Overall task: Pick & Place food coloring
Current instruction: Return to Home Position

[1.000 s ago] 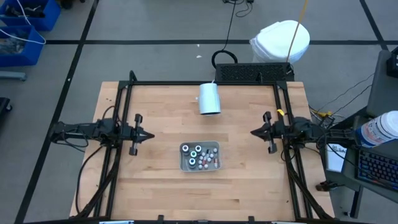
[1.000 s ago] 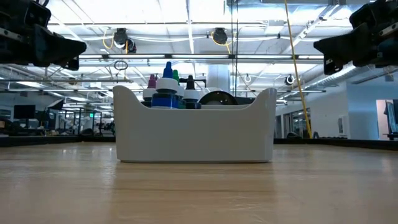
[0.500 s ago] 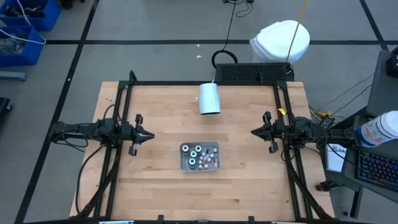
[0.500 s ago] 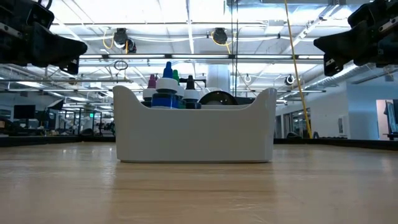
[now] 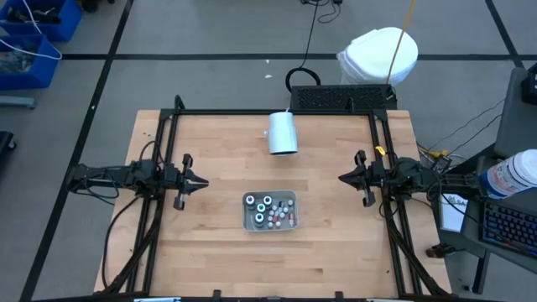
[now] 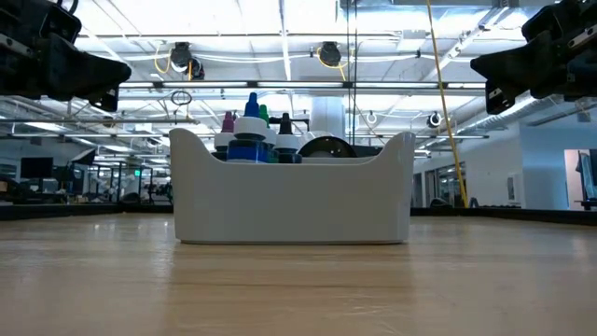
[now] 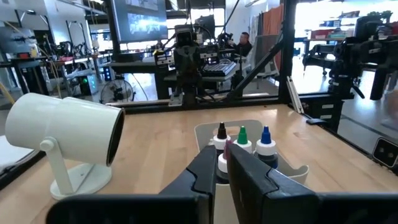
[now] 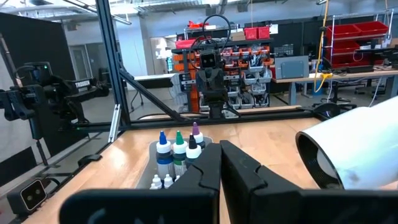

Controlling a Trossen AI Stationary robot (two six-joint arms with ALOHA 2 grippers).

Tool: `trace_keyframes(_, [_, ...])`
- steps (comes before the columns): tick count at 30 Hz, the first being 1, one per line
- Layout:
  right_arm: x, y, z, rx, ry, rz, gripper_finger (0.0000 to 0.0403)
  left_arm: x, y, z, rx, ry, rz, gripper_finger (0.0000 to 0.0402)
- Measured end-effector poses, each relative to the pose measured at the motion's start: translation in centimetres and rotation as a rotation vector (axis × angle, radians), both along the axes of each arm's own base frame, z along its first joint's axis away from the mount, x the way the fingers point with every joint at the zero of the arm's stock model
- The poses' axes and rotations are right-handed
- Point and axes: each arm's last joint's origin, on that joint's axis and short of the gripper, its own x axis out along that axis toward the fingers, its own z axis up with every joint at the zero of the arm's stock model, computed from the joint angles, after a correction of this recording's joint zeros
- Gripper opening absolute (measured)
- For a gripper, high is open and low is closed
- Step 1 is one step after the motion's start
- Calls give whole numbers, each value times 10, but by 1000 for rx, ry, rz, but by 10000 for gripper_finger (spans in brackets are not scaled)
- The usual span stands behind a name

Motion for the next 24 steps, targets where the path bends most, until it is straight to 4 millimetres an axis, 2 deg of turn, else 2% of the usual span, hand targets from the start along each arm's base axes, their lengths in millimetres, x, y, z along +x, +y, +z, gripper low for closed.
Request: trace_keyframes(24, [0,0,0,1,1,0,0,0,0,2,-2,-28,2,47])
